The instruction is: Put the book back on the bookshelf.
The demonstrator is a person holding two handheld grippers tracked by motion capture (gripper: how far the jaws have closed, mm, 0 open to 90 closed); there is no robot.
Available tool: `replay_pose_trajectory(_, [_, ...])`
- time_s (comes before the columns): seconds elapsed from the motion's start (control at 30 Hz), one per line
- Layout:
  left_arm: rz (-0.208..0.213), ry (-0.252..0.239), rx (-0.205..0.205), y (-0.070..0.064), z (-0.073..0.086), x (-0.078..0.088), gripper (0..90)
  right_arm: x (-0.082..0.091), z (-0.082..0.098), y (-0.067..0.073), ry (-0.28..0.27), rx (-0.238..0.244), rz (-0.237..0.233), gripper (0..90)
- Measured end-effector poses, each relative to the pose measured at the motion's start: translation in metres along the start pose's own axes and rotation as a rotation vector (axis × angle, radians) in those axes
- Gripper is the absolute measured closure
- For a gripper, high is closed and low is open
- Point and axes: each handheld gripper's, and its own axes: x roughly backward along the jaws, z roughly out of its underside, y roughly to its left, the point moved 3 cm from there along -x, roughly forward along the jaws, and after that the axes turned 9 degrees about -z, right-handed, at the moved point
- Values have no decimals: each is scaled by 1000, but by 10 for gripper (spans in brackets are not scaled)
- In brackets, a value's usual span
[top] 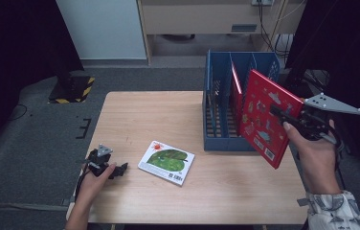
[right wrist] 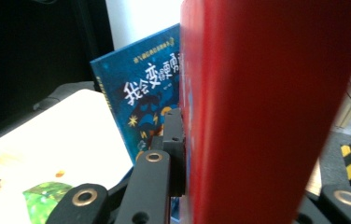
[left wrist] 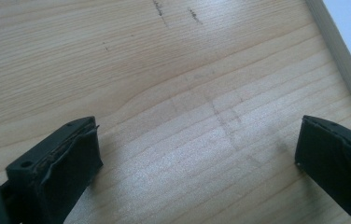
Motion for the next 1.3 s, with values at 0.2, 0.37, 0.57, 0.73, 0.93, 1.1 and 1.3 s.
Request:
replay_pose_trajectory(0.2, [1, 0, -1, 0, 0, 0, 0, -11, -3, -8, 3, -3, 39, 793])
replay_pose_trajectory(0.37, [2, 0, -2, 0, 0, 0, 0, -23, -7, -16, 12, -7, 72, 793])
replay_pose_trajectory(0.57, [3, 0, -3, 0, 0, 0, 0, -37, -14, -21, 33, -13, 97, 793])
replay_pose_trajectory(0.73, [3, 0, -4, 0, 0, 0, 0, -50, -16, -27, 51, -13, 122, 793])
replay_pose_trajectory(0.93, [4, 0, -4, 0, -1, 0, 0, -65, -20, -34, 44, -35, 148, 793])
replay_pose_trajectory(1.1, [5, -1, -4, 0, -1, -1, 0, -76, -23, -36, 43, -41, 160, 793])
replay_pose_trajectory(1.3, [6, -2, -5, -1, -1, -1, 0, -91, -21, -45, 44, -68, 176, 793])
